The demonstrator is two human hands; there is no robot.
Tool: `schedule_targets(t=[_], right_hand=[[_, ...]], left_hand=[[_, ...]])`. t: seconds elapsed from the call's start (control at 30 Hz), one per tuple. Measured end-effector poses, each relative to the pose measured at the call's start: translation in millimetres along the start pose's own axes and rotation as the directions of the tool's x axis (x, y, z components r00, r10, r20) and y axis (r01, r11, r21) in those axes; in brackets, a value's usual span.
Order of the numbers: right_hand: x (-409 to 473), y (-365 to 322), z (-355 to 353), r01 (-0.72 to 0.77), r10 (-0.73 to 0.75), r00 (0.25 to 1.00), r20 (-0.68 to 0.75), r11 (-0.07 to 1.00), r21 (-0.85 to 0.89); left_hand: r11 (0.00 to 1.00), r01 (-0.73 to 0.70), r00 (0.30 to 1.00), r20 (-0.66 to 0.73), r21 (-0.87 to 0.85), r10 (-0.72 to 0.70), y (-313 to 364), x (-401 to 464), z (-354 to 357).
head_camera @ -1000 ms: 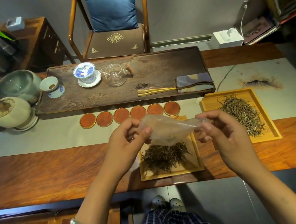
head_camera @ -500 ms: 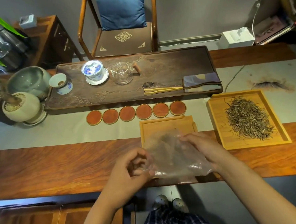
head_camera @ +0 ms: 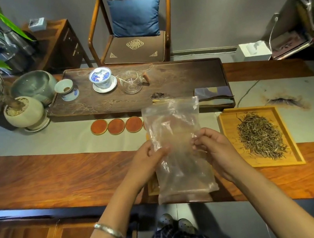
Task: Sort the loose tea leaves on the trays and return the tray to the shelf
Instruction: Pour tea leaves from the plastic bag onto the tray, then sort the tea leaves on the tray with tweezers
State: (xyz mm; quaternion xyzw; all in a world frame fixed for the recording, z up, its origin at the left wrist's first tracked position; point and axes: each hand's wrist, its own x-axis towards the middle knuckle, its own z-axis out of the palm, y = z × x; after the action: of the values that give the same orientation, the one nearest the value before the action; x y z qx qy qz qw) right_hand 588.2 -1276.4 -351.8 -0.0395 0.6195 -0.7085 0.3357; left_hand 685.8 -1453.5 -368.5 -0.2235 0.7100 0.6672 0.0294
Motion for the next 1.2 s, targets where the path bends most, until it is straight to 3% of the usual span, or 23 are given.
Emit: schedule_targets(t=[0.13, 0.23, 0.53, 0.73, 1.03, 1.2], right_hand=[[6.8, 11.3, -5.5, 0.014, -0.02, 0.994, -0.107, 0.999, -0.051], [14.2, 20.3, 1.2, 0.013, -0.034, 0.984, -0.174, 0.993, -0.118], [101.9, 34.7, 112.5, -0.095, 0.065, 0.993, -0.095, 0.933, -0.348], [193.5, 65.3, 187.9, -0.049, 0.028, 0.999, -0.044, 0.803, -0.594], [258.0, 115.3, 212.6, -0.16, 0.098, 0.987, -0.126, 0.641, -0.751], [253.0, 102.3, 201.3, -0.095, 0.045, 0.995, -0.087, 0.66, -0.745]], left_hand=[[0.99, -0.132, 0.951, -0.274, 0.055, 0.142, -10.7, 9.2, 2.2], [0.988, -0.135, 0.92, -0.362, 0.075, 0.153, -23.7, 11.9, -21.5], [0.958, -0.045, 0.887, -0.429, 0.283, 0.169, -53.0, 55.7, -166.5], [0.881, 0.105, 0.865, -0.479, 0.461, 0.147, -82.8, 116.0, -262.3], [0.756, 0.244, 0.898, -0.436, 0.607, 0.061, -122.9, 173.4, -301.2], [0.756, 0.307, 0.869, -0.495, 0.578, 0.025, -120.1, 170.9, -302.8]])
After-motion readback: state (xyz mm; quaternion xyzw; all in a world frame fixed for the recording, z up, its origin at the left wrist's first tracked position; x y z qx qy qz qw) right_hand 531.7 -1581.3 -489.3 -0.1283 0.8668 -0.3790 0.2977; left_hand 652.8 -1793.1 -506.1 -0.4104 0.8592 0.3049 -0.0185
